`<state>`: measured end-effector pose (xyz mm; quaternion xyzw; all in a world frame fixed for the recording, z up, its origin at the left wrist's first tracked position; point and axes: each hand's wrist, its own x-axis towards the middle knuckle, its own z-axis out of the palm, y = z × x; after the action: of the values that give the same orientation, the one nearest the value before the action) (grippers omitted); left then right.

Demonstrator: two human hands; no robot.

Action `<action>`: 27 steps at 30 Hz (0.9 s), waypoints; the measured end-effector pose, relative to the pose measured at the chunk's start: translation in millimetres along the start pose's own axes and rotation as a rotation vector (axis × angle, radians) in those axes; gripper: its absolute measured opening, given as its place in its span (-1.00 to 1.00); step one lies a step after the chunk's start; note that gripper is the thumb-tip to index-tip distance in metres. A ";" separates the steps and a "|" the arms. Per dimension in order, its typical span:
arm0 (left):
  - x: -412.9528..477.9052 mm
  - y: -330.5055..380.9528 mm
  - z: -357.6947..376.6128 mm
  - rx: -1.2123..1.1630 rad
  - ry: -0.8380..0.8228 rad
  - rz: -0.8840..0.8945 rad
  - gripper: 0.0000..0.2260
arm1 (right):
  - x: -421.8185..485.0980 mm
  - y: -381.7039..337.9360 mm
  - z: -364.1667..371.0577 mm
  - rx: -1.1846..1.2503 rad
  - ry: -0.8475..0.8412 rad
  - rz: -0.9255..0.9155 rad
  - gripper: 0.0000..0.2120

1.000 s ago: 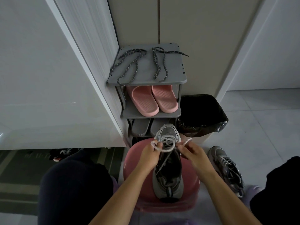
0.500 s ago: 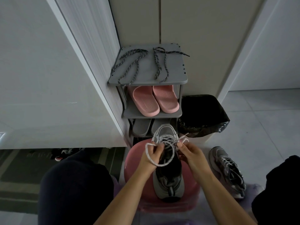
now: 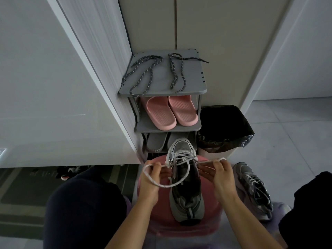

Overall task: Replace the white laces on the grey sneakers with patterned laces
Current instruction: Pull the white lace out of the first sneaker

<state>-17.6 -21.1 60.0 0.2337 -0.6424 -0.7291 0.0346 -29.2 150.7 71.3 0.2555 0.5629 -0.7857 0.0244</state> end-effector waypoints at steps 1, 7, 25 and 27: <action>0.3 -0.6 -0.3 -0.065 0.025 -0.033 -0.87 | -1.6 0.6 1.0 -0.013 -0.022 -0.003 -0.86; 2.0 4.4 21.5 0.434 -0.219 0.173 -0.82 | -7.7 4.9 4.2 -0.535 -0.121 -0.142 -0.88; -11.1 2.7 9.3 -0.375 -0.009 -0.308 -0.76 | -6.4 -5.4 6.7 -0.459 -0.100 -0.092 -0.71; -12.0 3.4 9.7 -0.403 0.007 -0.330 -0.76 | -9.3 0.4 8.4 -0.669 -0.217 -0.240 -0.77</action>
<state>-11.6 -8.5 67.5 0.3264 -0.4370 -0.8374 -0.0366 -24.2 140.7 76.9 0.0810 0.8086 -0.5781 0.0736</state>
